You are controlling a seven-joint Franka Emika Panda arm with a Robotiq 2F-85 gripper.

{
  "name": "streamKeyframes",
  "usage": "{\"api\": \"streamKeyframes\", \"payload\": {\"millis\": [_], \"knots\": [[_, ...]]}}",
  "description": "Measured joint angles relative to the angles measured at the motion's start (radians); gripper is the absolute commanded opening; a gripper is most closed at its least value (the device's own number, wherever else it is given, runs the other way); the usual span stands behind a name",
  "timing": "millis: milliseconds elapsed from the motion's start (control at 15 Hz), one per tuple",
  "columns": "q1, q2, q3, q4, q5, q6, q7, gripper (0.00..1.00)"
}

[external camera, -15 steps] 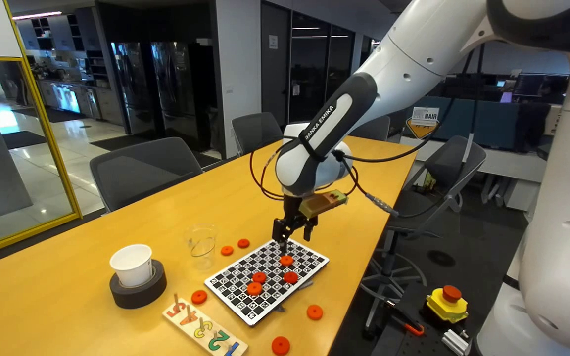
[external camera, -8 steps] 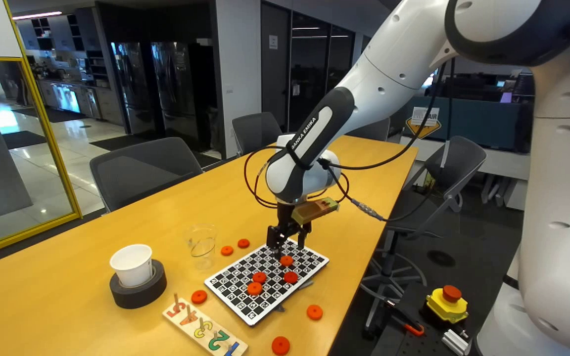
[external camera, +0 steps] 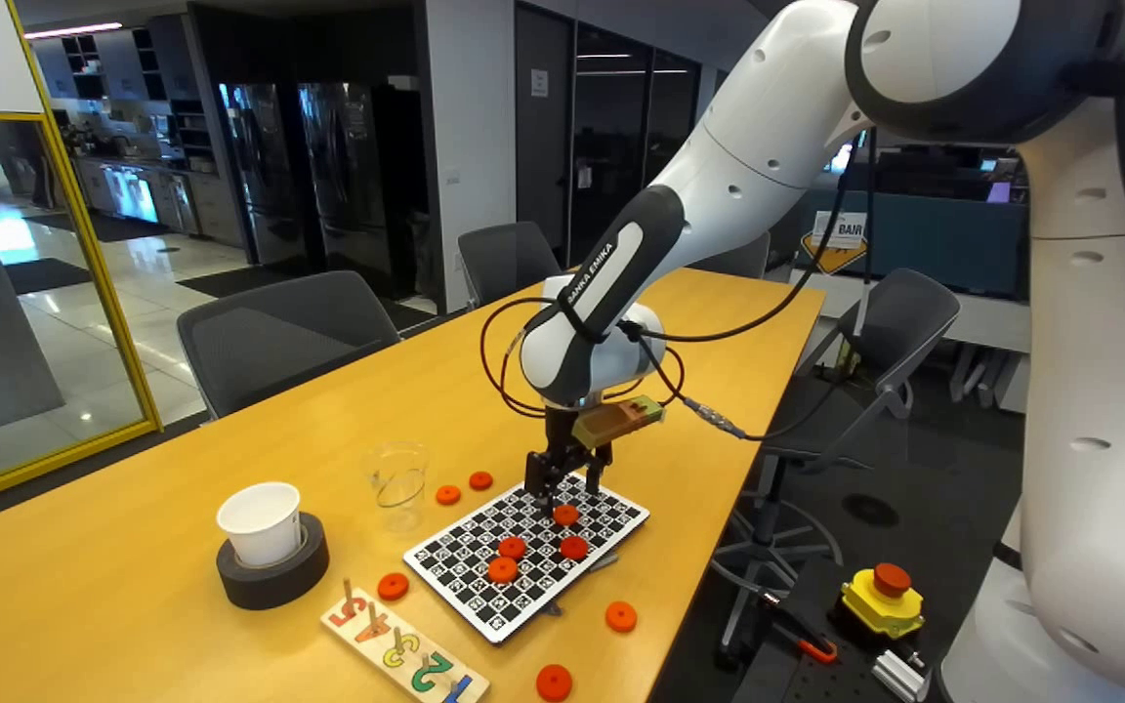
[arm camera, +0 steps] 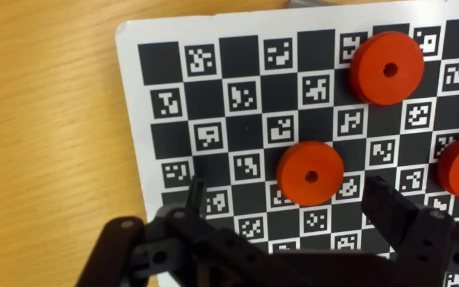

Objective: Pick up all the orange objects from the checkers board and the table, and put them in two cups

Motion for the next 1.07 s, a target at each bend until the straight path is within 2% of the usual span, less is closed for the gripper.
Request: {"api": "streamKeyframes", "payload": {"millis": [467, 533, 600, 733, 1067], "knots": [[-0.005, 0.007, 0.011, 0.003, 0.000, -0.001, -0.011, 1.00], [-0.005, 0.007, 0.012, 0.003, 0.000, -0.001, -0.011, 0.95], [-0.005, 0.007, 0.012, 0.003, 0.000, -0.001, -0.011, 0.74], [-0.004, 0.007, 0.012, 0.003, 0.000, -0.001, -0.011, 0.70], [-0.004, 0.003, 0.012, 0.004, 0.000, -0.001, -0.011, 0.31]]}}
